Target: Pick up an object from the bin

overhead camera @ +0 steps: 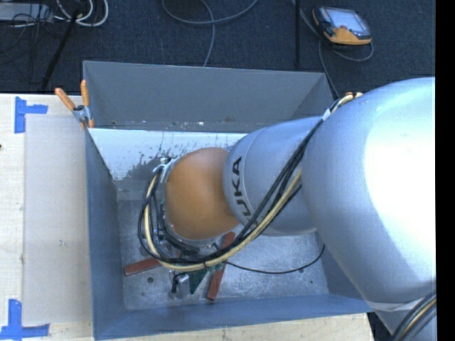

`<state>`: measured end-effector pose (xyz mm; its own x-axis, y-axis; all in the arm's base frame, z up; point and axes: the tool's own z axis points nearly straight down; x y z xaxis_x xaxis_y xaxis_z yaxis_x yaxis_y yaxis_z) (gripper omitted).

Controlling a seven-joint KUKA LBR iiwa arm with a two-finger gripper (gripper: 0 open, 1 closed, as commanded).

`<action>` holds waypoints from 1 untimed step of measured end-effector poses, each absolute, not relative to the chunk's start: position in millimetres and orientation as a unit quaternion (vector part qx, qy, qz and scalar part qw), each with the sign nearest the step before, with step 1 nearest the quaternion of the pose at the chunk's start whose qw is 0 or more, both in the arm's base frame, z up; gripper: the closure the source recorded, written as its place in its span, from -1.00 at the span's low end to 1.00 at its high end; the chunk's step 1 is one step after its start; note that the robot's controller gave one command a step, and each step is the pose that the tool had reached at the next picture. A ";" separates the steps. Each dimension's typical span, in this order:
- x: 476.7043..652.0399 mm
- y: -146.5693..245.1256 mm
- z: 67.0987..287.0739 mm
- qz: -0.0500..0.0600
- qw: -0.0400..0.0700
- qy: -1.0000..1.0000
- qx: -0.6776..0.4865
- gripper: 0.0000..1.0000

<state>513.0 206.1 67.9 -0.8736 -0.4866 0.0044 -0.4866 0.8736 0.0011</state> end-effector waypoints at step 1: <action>513.1 205.6 67.4 0.000 0.001 -0.968 0.249 -1.00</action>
Offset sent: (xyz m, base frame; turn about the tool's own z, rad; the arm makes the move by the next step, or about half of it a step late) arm 0.0000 0.0000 0.0000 0.0000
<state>513.1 205.6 67.4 -0.8756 -0.4830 0.0017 -0.4830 0.8756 0.0007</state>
